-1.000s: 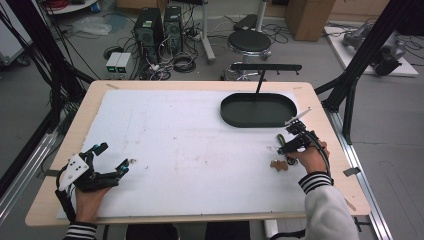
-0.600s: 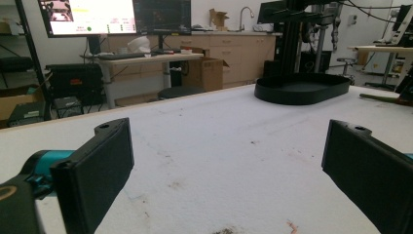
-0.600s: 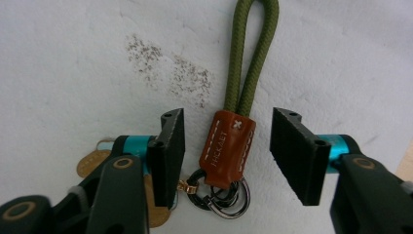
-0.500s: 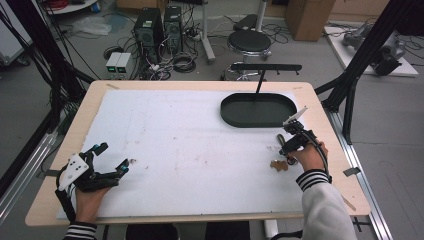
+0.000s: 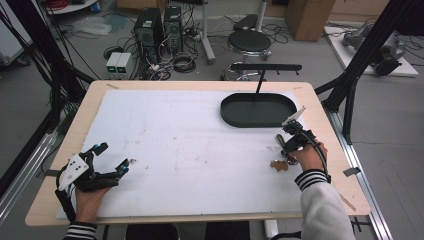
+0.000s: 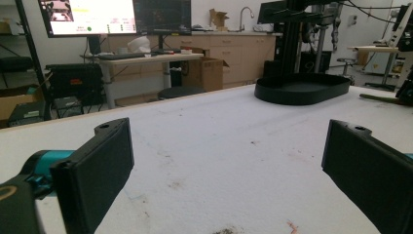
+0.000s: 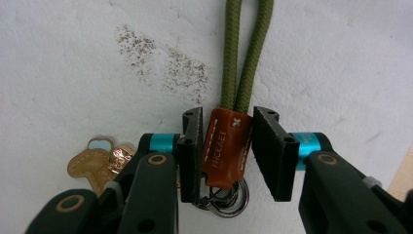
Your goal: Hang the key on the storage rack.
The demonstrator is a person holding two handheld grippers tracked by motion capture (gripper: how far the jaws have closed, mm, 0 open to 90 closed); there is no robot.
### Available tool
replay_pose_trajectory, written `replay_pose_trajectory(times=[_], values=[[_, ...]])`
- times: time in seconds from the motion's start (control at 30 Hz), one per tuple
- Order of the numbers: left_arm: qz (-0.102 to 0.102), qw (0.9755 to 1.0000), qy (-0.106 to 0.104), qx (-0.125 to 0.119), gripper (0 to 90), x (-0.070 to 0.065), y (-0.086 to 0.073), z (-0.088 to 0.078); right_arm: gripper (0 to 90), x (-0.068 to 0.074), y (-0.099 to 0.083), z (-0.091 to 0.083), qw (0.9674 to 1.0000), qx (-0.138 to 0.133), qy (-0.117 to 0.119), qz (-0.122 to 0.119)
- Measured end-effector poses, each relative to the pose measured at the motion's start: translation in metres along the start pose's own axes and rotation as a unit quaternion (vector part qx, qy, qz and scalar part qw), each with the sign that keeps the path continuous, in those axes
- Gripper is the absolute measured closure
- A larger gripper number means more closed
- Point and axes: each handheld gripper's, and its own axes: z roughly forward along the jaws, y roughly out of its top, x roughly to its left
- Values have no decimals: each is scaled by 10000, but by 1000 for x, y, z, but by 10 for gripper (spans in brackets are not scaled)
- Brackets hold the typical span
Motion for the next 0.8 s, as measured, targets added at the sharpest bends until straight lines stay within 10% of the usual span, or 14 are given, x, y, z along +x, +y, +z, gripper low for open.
replay_pose_trajectory(times=[0.53, 0.8], values=[[3, 10000, 3, -2, 52, 0, 0, 0, 748, -1, 0, -1, 9999, 31, -7, -136], [3, 10000, 4, 0, 52, 0, 0, 0, 748, -4, -2, -9, 9986, -488, 122, -191]])
